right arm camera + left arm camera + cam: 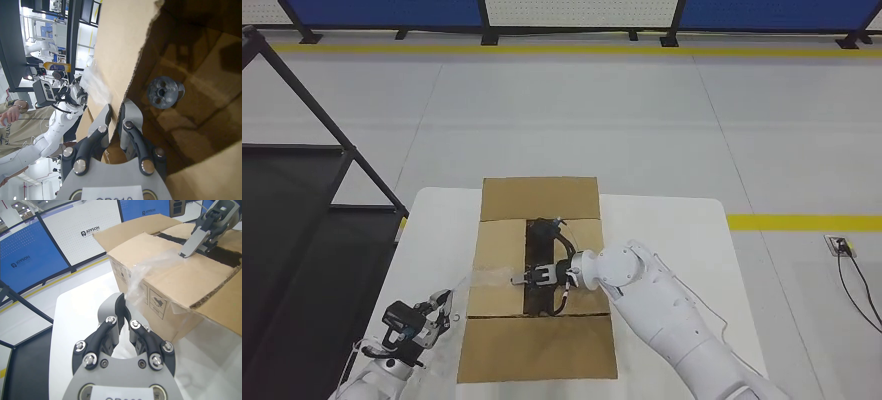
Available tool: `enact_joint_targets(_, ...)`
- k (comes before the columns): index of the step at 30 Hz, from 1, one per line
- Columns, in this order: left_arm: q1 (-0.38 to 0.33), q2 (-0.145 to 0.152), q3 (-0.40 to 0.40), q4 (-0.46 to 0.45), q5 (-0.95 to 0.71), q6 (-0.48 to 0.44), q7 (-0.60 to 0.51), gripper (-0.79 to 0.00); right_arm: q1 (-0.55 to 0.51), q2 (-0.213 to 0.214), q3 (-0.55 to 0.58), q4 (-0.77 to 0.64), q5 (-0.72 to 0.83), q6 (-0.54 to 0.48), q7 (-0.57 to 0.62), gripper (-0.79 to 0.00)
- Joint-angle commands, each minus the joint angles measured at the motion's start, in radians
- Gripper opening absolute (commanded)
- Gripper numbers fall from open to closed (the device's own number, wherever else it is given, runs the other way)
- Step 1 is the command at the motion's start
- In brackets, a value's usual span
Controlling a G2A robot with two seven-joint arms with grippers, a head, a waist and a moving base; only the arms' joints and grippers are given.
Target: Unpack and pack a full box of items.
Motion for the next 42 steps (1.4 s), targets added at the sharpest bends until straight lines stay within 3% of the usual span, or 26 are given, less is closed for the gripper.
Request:
enact_joint_targets(1,0.007,0.001,-0.005,-0.004,0.001,0.000,0.004,-0.785,-0.001,0.001,0.002,-0.003,-0.002,0.000,-0.002,-0.785)
enact_joint_targets(19,0.063,0.005,-0.058,-0.053,-0.026,0.015,0.027,-0.785,-0.020,0.012,0.023,-0.046,-0.007,0.005,0.001,-0.785)
enact_joint_targets(20,0.065,0.005,-0.060,-0.052,-0.028,0.016,0.023,-0.686,-0.021,0.012,0.024,-0.049,-0.008,0.007,0.001,-0.785)
enact_joint_targets(21,0.066,0.005,-0.061,-0.050,-0.030,0.019,0.019,-0.511,-0.021,0.012,0.024,-0.052,-0.009,0.007,0.003,-0.785)
enact_joint_targets(23,0.067,0.004,-0.063,-0.047,-0.038,0.026,0.013,-0.086,-0.021,0.013,0.024,-0.056,-0.011,0.011,0.005,-0.785)
enact_joint_targets(24,0.067,0.004,-0.063,-0.046,-0.041,0.027,0.011,0.000,-0.021,0.013,0.024,-0.059,-0.012,0.013,0.005,-0.785)
enact_joint_targets(42,0.081,0.001,-0.096,-0.034,-0.087,0.058,0.019,0.000,-0.029,0.014,0.022,-0.088,-0.026,0.040,0.000,-0.785)
